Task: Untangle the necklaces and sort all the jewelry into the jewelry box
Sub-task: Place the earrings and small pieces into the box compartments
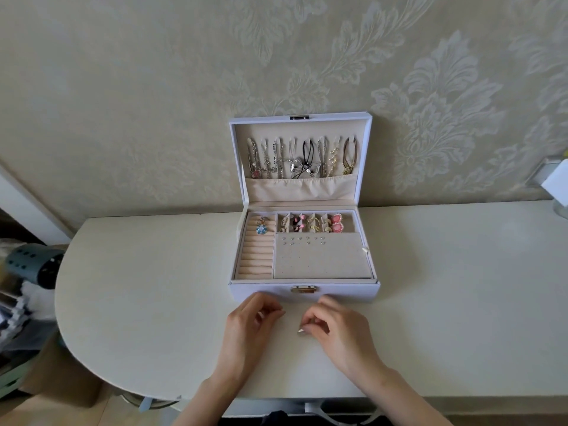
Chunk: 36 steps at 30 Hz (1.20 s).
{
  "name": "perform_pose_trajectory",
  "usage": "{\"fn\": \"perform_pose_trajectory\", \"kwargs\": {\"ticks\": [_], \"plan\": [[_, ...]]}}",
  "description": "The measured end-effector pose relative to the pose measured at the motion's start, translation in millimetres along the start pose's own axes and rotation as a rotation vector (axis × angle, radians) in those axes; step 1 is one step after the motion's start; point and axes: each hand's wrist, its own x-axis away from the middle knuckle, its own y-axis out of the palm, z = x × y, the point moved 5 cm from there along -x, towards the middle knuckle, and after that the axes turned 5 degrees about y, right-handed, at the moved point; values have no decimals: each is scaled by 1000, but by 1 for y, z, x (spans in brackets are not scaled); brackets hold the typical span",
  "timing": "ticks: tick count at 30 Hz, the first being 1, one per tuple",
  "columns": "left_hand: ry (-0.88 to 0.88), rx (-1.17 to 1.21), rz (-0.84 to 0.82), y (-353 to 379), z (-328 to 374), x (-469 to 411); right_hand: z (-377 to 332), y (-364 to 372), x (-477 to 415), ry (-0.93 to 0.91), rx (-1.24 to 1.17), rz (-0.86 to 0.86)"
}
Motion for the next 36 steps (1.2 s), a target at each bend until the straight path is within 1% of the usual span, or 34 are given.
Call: {"fn": "perform_pose_trajectory", "kwargs": {"ticks": [4,7,10,14,20,22,26,29,36], "plan": [[72,24,15,-3,10,1,-7,-7,6,-111,147,117],[118,66,45,-4,20,-1,-8,-15,7,-163,104,154],[151,57,49,-2,25,-9,1,-16,2,-140,55,103],[124,50,32,6,20,-8,15,-9,1,-58,-74,47],[61,46,40,7,11,-4,15,-10,2,-33,-118,100],[48,26,60,5,11,-4,8,-11,1,-40,-67,148],[-11,-14,86,3,5,-1,-9,-5,-6,-85,115,206],[-49,-14,92,2,4,-1,-10,-2,-9,-70,111,207],[-41,0,90,2,6,-1,-7,-1,-9,-71,111,247]]}}
